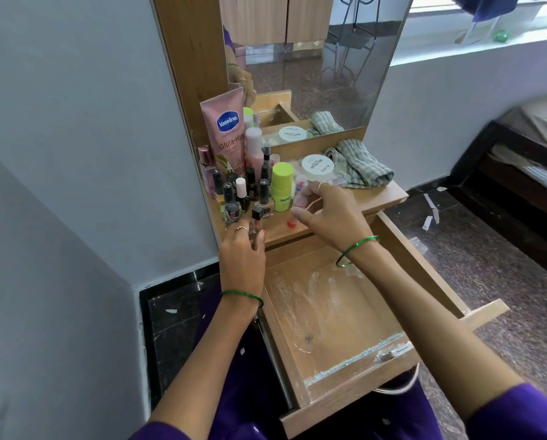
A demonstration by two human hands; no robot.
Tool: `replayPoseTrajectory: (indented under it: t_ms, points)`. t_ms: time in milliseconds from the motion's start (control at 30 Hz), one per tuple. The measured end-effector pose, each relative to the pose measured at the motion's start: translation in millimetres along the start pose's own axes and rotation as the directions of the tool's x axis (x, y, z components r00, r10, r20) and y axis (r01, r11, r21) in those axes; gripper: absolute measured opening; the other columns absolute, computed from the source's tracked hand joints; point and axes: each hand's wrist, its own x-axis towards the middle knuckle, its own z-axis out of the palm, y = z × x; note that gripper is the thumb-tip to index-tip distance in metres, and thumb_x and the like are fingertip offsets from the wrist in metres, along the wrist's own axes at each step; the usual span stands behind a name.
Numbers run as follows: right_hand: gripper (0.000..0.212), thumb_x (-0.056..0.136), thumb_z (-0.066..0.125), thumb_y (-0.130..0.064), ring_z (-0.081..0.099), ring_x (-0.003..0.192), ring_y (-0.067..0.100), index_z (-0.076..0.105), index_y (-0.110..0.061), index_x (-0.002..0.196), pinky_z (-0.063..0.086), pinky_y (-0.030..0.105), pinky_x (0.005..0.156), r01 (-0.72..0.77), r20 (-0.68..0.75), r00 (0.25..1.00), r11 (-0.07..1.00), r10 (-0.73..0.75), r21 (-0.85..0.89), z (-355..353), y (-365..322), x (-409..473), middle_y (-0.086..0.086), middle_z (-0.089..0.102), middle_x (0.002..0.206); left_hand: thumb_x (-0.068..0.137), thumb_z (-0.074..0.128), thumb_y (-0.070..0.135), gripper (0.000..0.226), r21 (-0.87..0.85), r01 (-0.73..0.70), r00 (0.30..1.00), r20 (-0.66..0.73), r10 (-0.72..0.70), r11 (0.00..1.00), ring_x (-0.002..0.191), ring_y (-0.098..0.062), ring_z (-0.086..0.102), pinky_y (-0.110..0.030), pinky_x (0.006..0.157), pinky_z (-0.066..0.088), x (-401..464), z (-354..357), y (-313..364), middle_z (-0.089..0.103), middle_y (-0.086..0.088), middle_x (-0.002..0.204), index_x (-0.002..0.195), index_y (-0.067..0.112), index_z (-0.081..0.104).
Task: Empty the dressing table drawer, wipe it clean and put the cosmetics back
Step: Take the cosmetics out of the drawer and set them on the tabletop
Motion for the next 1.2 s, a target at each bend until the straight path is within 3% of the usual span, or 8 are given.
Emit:
replayPoseTrajectory:
  t_ms: [167,367,500,667,800,933,1067,1200]
  points:
    - [0.014,0.079,0.067,-0.01,0.065,0.074,0.017,0.056,-0.017,0.077,0.041,0.006,0.059,0.022,0.023,0.999,0.998,-0.023,0.053,12,-10,7,-0.003,0.063,0.076,0.086,0.067,0.014,0.032,-0.01,-0.004,1.0,-0.009,0.004,1.0,0.092,-0.026,0.066,-0.024,0.079,0.048,-1,1,1,0.068,-0.016,0.101,0.114,-0.001,0.063]
    - [0.012,0.079,0.066,-0.01,0.065,0.076,0.02,0.057,-0.017,0.079,0.051,0.029,0.072,0.011,0.05,0.999,0.999,-0.014,0.05,28,-8,12,0.005,0.067,0.08,0.087,0.065,0.014,0.034,-0.074,0.018,1.0,-0.005,-0.018,0.997,0.096,-0.024,0.065,-0.021,0.082,0.047,-2,2,-1,0.067,-0.015,0.106,0.118,0.001,0.062]
    - [0.012,0.079,0.068,-0.009,0.057,0.067,0.011,0.058,-0.014,0.083,0.041,0.01,0.06,-0.016,0.059,0.998,0.999,0.013,0.043,34,-2,14,-0.001,0.062,0.074,0.087,0.065,0.011,0.032,-0.117,0.005,1.0,-0.008,-0.006,0.993,0.093,-0.023,0.065,-0.021,0.081,0.049,-2,5,-5,0.066,-0.014,0.106,0.117,0.001,0.062]
    - [0.022,0.082,0.067,-0.012,0.056,0.074,0.011,0.06,-0.009,0.102,0.042,0.018,0.069,-0.073,0.07,0.995,0.996,0.07,0.043,45,6,13,0.002,0.063,0.081,0.088,0.064,0.011,0.032,-0.174,0.011,0.999,-0.033,-0.017,0.985,0.093,-0.021,0.065,-0.032,0.08,0.056,-4,10,-8,0.065,-0.013,0.105,0.119,0.002,0.06]
    - [0.025,0.081,0.067,-0.01,0.054,0.071,0.01,0.061,-0.008,0.105,0.044,0.019,0.068,-0.086,0.039,0.996,0.994,0.083,0.069,50,9,11,-0.005,0.056,0.074,0.09,0.061,0.013,0.033,-0.189,0.014,0.999,-0.032,-0.021,0.982,0.095,-0.02,0.065,-0.033,0.082,0.056,-6,12,-11,0.065,-0.012,0.108,0.122,0.003,0.059]
    - [0.027,0.082,0.066,-0.009,0.058,0.075,0.012,0.06,-0.009,0.108,0.051,0.026,0.076,-0.093,0.046,0.995,0.993,0.09,0.075,52,9,9,-0.002,0.059,0.08,0.091,0.06,0.011,0.034,-0.197,0.001,0.999,-0.049,-0.011,0.98,0.094,-0.021,0.065,-0.028,0.082,0.054,-7,11,-9,0.063,-0.013,0.108,0.124,0.001,0.057]
    - [0.026,0.082,0.064,-0.006,0.058,0.074,0.012,0.059,-0.008,0.107,0.051,0.024,0.076,-0.097,0.045,0.995,0.988,0.092,0.117,52,9,5,-0.001,0.06,0.08,0.091,0.06,0.009,0.037,-0.197,0.004,0.998,-0.064,-0.017,0.98,0.097,-0.023,0.065,-0.036,0.083,0.056,-8,14,-7,0.061,-0.014,0.112,0.126,0.001,0.055]
    - [0.027,0.082,0.063,-0.004,0.058,0.075,0.012,0.057,-0.007,0.108,0.049,0.021,0.075,-0.085,0.045,0.996,0.987,0.079,0.14,48,9,1,0.001,0.06,0.081,0.092,0.058,0.009,0.041,-0.215,-0.017,0.998,-0.064,0.004,0.976,0.101,-0.019,0.063,-0.026,0.088,0.051,-12,13,-6,0.058,-0.011,0.118,0.131,0.005,0.051]
